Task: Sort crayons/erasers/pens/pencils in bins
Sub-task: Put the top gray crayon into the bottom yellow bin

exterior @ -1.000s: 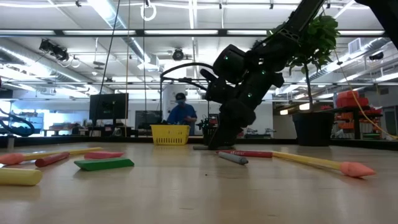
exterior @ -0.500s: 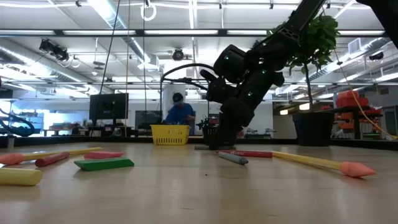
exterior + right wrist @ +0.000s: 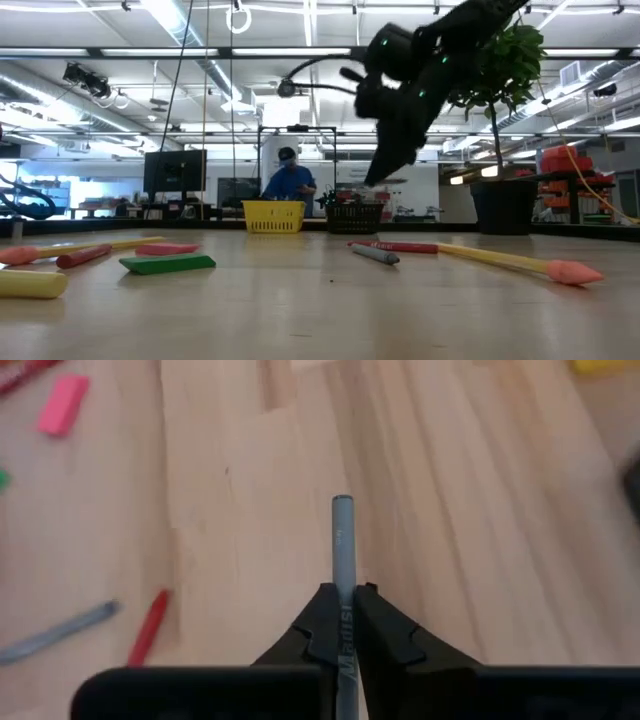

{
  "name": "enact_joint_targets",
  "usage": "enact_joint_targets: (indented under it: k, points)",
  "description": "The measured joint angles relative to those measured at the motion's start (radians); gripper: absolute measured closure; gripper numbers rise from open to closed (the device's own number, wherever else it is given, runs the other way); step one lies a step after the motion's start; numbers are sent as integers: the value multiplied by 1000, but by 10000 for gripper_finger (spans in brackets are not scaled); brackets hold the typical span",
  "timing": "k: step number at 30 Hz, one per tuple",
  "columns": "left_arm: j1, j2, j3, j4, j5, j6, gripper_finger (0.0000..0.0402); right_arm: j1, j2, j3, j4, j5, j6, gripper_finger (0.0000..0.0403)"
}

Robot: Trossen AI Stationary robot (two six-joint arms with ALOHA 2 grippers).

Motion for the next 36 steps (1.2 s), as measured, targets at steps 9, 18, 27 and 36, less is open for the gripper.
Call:
enact_joint_targets:
  k: [9, 18, 27, 36]
  points:
    - [3, -4, 0, -4, -44, 258, 368, 29, -278, 1, -324, -99, 361, 374]
    - [118, -2, 0, -5, -242, 315, 375, 200, -454, 2, -621, -215, 667, 373]
    - [190, 5, 0, -1, -247, 239, 370, 464, -512, 2, -665, -211, 961, 372]
    - [190, 6, 0, 45, -223, 200, 383, 748, -511, 2, -608, 16, 1375, 372]
